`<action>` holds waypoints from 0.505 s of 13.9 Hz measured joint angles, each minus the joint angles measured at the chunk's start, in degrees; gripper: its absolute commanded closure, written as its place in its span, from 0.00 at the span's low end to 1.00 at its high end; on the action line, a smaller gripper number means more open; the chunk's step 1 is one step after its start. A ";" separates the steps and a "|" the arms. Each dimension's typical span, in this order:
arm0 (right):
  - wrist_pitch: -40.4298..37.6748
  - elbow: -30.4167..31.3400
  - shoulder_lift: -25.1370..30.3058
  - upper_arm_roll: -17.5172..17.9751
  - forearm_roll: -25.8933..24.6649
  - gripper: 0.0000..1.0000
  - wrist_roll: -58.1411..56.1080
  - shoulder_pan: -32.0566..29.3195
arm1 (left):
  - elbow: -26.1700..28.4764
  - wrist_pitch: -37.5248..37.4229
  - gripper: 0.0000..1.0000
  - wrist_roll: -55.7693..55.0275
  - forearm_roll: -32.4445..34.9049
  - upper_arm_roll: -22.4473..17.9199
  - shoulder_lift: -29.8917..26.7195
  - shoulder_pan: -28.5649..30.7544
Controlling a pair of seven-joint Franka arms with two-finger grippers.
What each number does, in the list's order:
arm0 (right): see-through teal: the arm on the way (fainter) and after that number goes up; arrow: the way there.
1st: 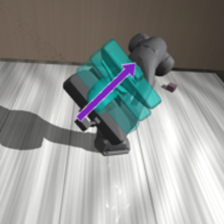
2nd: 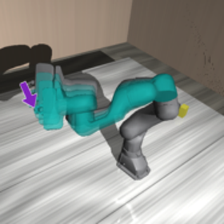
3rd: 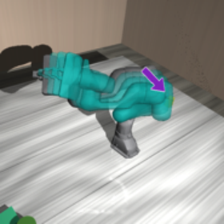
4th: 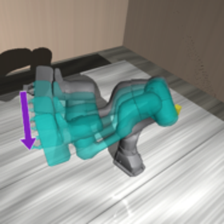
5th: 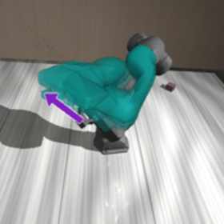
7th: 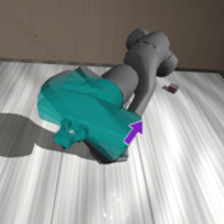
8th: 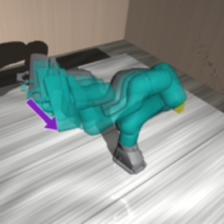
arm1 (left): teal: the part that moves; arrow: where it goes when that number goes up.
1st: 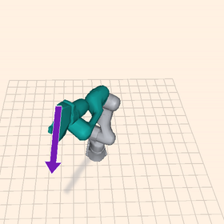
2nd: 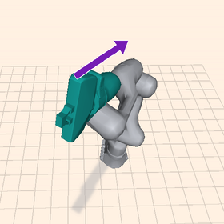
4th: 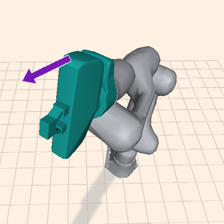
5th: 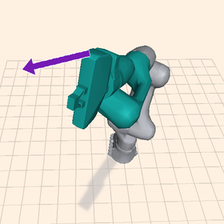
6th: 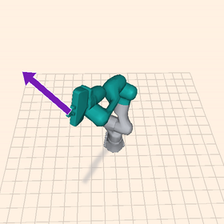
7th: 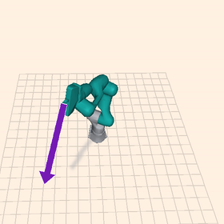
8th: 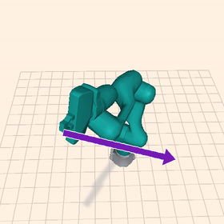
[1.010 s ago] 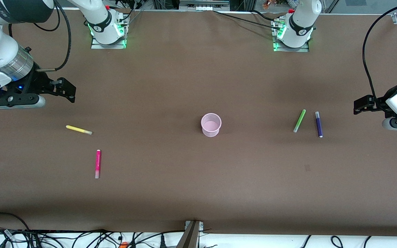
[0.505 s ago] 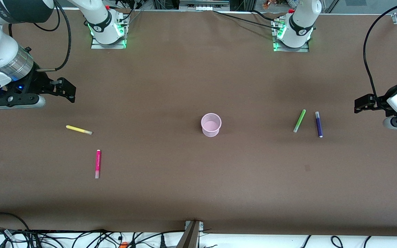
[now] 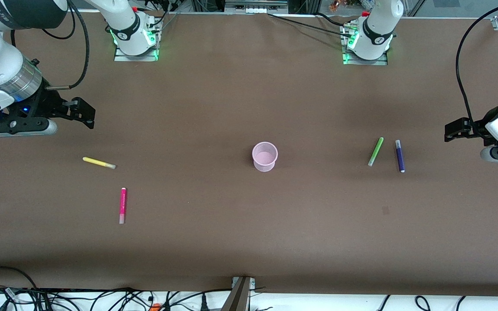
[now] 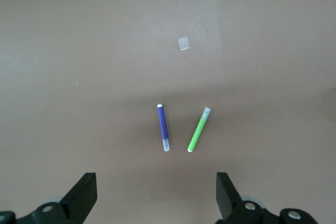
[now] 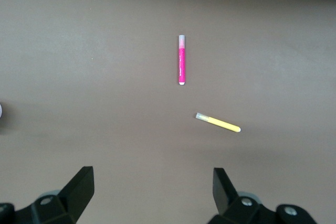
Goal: Organize pens into pink holder with both arms
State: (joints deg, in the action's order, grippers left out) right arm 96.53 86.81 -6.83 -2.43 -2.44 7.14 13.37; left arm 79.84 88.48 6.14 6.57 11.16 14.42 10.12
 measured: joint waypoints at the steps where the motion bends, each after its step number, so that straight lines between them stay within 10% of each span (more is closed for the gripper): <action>1: 0.00 0.00 0.00 0.00 0.00 0.00 0.00 0.00 | 0.00 -0.02 0.00 0.00 0.00 0.00 0.00 0.00; 7: 0.00 0.00 0.00 0.00 0.00 0.00 0.00 0.00 | 2.10 0.57 0.00 -0.03 0.00 -0.01 -0.02 0.18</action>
State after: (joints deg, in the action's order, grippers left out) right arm 96.53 86.80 -6.83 -2.43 -2.44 7.14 13.37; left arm 81.94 89.05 6.10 6.57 11.15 14.40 10.30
